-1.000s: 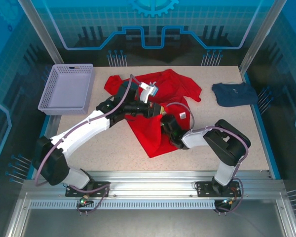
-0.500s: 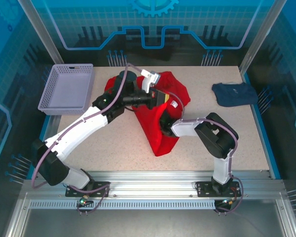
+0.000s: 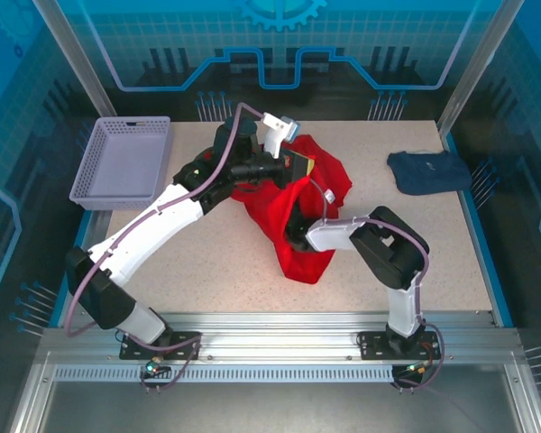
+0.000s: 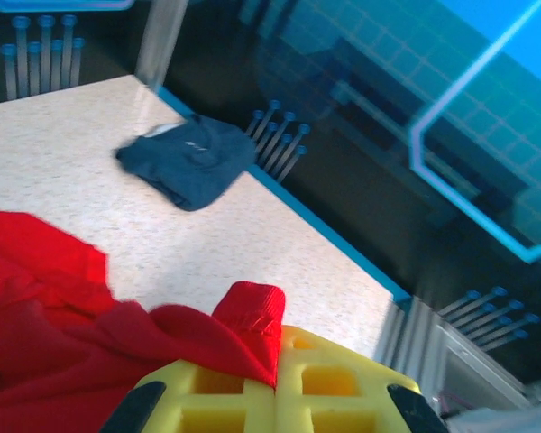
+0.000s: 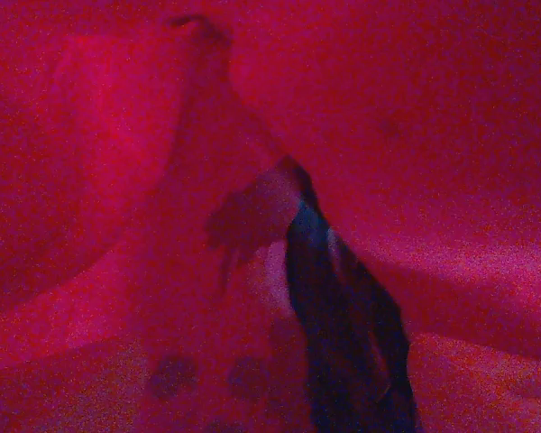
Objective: Fold the inside-out t-shirt
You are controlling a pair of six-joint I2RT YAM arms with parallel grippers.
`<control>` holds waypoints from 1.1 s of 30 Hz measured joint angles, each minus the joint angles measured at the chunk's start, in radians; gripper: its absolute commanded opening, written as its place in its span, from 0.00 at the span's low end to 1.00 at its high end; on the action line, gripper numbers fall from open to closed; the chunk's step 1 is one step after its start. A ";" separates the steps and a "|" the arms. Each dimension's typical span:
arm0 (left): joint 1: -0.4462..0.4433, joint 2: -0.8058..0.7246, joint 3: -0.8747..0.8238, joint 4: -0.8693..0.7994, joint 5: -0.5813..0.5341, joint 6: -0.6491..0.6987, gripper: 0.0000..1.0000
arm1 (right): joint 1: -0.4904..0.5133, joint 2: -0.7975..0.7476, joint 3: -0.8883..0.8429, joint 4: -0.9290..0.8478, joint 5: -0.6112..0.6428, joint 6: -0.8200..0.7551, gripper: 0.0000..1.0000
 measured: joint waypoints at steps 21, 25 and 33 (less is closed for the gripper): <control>0.000 -0.222 -0.056 0.117 0.117 -0.011 0.00 | -0.154 0.221 0.438 -0.547 -0.134 0.080 0.82; 0.000 -0.237 -0.055 0.104 0.018 0.019 0.00 | -0.169 0.221 0.439 -0.572 -0.171 0.090 0.51; 0.050 -0.262 -0.060 0.059 -0.240 0.046 0.00 | -0.173 0.203 0.404 -0.561 -0.215 0.088 0.00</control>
